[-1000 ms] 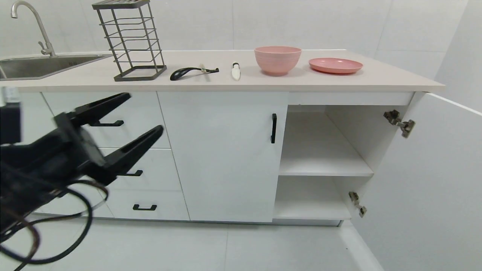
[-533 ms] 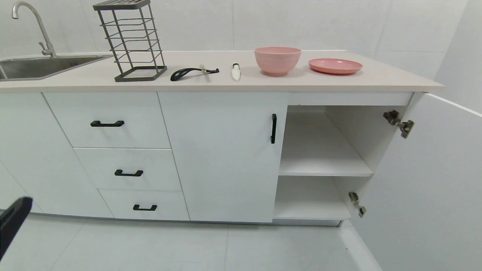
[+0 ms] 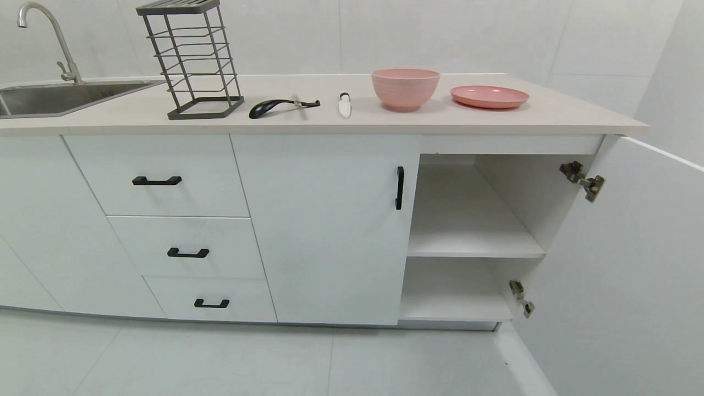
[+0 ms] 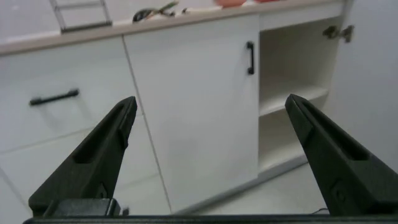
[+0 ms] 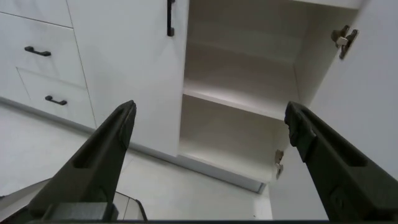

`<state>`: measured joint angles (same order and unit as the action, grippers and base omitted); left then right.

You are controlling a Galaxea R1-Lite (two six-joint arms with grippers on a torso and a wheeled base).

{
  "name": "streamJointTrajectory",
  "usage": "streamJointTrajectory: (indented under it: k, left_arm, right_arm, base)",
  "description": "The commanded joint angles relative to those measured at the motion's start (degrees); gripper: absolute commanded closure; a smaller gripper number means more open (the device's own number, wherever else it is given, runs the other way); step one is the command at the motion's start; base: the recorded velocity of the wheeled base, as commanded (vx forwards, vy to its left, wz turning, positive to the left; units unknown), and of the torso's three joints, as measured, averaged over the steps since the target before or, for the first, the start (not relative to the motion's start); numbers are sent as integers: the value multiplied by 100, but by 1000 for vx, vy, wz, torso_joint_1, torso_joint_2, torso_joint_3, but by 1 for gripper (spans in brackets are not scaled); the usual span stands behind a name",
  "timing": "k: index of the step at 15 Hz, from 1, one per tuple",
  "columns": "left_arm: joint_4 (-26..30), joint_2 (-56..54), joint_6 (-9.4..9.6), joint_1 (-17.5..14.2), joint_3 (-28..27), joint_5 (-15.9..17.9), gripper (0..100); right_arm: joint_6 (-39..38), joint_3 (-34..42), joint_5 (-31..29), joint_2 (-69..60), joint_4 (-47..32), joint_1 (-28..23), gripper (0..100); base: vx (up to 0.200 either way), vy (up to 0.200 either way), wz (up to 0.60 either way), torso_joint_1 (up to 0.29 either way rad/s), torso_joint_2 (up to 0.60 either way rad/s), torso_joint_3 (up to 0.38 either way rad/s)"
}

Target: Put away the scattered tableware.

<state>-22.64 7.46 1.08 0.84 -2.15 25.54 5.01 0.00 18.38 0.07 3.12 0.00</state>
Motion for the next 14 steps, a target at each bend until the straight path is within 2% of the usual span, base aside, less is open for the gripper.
streamJointTrajectory:
  k: [1,2,3,4,5,6,7,8,9,10,11,12,13,14]
  left_arm:
    - [269,-474,15,39,215,-31,0]
    - [972,-746,58,-119,197,-128,0]
    - [1526,-746,111,-102,197,-875,0]
    - [1939,-746,111,-102,188,-2062,0]
    - [1991,-746,138,-102,171,-2589,0]
    - [1983,-746,173,-102,171,-2589,0]
    - [1983,-746,138,-102,171,-2598,0]
    - [1974,-746,138,-102,179,-2457,0]
    - [1939,-746,129,-102,188,-2106,0]
    - [1939,-746,15,-102,188,-1904,0]
    - [1939,-746,-434,-93,188,-1974,0]
    - [1912,-746,-759,-93,188,-2097,0]
    - [1859,-746,-609,-93,188,-2194,0]
    - [1666,-746,-372,-102,206,-2238,0]
  right_arm:
    - [9,0,-19,1,4,0,0]
    - [9,0,-116,1,4,-9,0]
    - [0,0,-467,1,4,0,0]
    - [-88,0,-977,1,-4,-9,0]
    - [-281,0,-1478,1,-180,-9,0]
    - [-466,-18,-1847,1,-435,-9,0]
    - [-527,-9,-1909,1,-347,-9,0]
    - [-519,-9,-1909,1,-347,-9,0]
    - [-519,-9,-1909,1,-338,-9,0]
    - [-519,-9,-1909,1,-347,-9,0]
    - [-519,-9,-1909,1,-338,-9,0]
    - [-519,-9,-1909,1,-338,-9,0]
    - [-519,-9,-1909,1,-338,-9,0]
    - [-519,-9,-1909,1,-338,0,0]
  base:
    - [0,0,0,0,0,0]
    - [0,0,0,0,0,0]
    - [0,0,0,0,0,0]
    - [0,0,0,0,0,0]
    - [0,0,0,0,0,0]
    - [0,0,0,0,0,0]
    - [0,0,0,0,0,0]
    - [0,0,0,0,0,0]
    - [0,0,0,0,0,0]
    - [0,0,0,0,0,0]
    - [0,0,0,0,0,0]
    - [0,0,0,0,0,0]
    - [0,0,0,0,0,0]
    - [0,0,0,0,0,0]
